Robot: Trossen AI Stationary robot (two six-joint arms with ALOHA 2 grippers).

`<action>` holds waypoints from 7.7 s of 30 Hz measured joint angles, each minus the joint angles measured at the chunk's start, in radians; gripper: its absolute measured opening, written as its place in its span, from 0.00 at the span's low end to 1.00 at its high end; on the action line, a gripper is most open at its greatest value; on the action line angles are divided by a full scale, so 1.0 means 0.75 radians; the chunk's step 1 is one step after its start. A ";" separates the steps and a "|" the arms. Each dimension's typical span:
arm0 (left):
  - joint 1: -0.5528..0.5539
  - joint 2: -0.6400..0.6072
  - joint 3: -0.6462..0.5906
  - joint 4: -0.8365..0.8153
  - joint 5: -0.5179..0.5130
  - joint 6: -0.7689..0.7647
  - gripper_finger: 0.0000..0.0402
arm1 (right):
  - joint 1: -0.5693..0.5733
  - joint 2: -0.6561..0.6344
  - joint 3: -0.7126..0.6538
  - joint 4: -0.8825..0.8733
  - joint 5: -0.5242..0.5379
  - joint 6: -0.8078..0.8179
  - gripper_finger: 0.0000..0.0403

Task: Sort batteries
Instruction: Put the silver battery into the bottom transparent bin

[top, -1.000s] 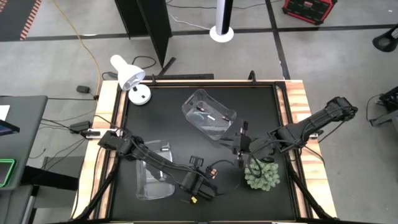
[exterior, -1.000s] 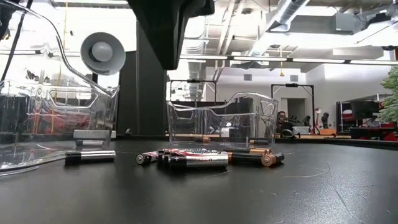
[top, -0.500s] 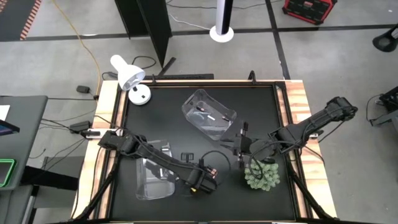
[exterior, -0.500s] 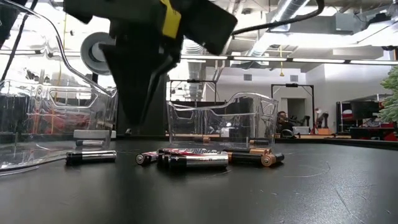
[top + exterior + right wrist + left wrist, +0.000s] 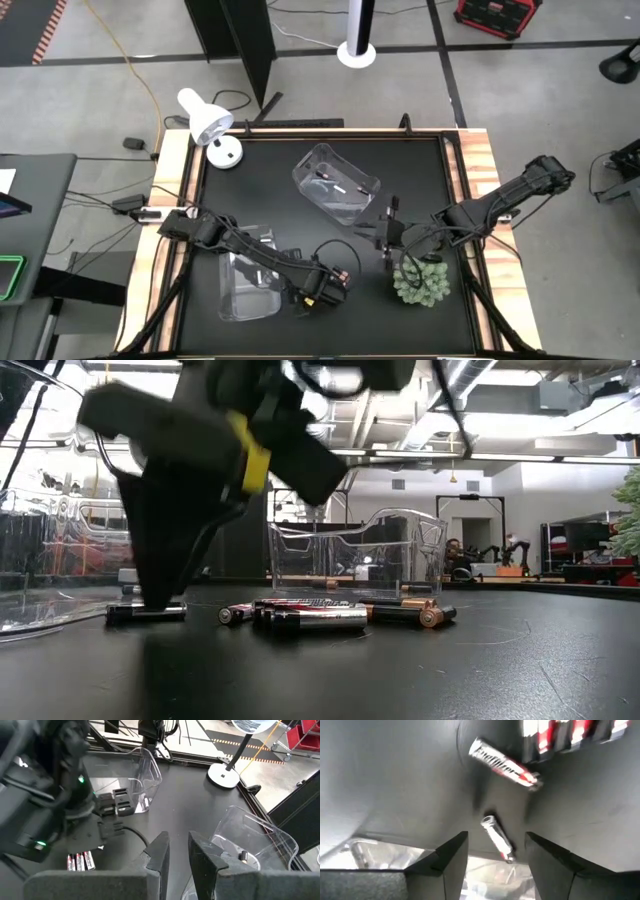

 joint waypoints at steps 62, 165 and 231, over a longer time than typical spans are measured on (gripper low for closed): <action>0.008 0.002 -0.068 0.130 0.050 0.189 0.04 | -0.002 0.000 0.000 0.000 0.000 0.000 0.22; 0.035 -0.759 -0.965 0.345 -0.230 0.086 0.04 | -0.002 0.000 -0.001 -0.024 0.031 0.037 0.22; 0.016 -0.624 -0.527 0.834 -0.484 0.024 0.28 | -0.002 0.000 -0.001 -0.031 0.028 0.050 0.22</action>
